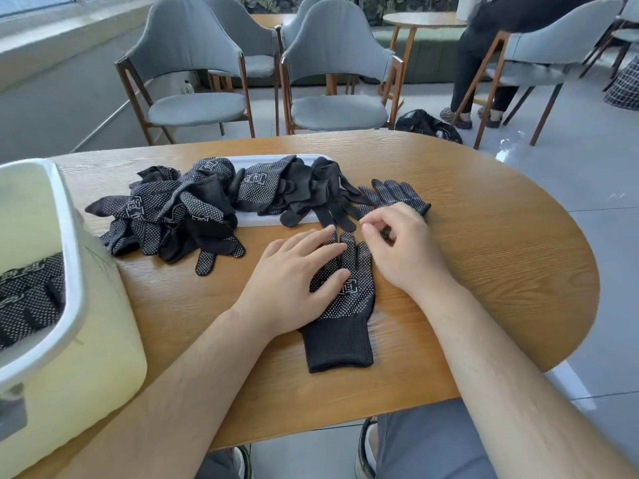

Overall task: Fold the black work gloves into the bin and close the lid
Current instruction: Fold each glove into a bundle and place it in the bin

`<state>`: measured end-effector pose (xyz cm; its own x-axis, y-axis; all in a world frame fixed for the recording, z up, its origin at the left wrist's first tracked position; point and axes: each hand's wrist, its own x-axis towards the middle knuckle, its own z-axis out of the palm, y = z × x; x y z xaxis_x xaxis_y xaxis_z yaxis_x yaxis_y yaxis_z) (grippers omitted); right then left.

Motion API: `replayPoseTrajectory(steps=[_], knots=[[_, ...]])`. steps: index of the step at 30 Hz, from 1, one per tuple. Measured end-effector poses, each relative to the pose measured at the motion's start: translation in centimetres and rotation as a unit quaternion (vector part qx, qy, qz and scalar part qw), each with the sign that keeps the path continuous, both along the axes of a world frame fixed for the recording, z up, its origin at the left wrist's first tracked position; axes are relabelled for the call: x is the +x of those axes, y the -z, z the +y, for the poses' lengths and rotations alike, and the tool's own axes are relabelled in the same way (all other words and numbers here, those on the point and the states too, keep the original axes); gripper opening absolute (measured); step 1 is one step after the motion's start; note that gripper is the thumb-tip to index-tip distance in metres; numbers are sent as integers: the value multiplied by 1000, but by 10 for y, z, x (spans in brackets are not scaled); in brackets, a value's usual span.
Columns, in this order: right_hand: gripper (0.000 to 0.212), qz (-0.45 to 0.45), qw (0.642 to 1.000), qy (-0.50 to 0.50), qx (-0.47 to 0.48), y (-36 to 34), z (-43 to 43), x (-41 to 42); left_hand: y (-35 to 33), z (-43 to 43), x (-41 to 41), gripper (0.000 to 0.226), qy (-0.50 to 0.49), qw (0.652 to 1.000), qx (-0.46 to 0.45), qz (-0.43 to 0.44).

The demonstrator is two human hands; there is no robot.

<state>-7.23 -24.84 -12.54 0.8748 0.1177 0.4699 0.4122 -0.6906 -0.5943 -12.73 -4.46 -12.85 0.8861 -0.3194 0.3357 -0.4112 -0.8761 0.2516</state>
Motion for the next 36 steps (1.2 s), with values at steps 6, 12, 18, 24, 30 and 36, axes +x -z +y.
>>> replayPoseTrajectory(steps=[6, 12, 18, 24, 30, 36], knots=[[8, 81, 996, -1, -40, 3, -11, -19, 0, -2, 0, 57, 54, 998, 15, 22], [4, 28, 999, -8, -30, 4, -8, -16, 3, 0, 1, 63, 59, 997, 10, 41], [18, 50, 995, 32, -78, 10, -6, -12, 2, -1, 1, 60, 51, 998, -10, 46], [10, 67, 994, 27, -82, 7, -2, -10, 3, 0, 2, 61, 57, 997, -7, 43], [12, 57, 996, 17, -64, 8, -2, -10, -4, 2, -2, 50, 34, 996, -75, 31], [13, 3, 1000, 3, -19, 4, -3, -16, -4, 37, -20, 25, -141, 982, -124, 18]])
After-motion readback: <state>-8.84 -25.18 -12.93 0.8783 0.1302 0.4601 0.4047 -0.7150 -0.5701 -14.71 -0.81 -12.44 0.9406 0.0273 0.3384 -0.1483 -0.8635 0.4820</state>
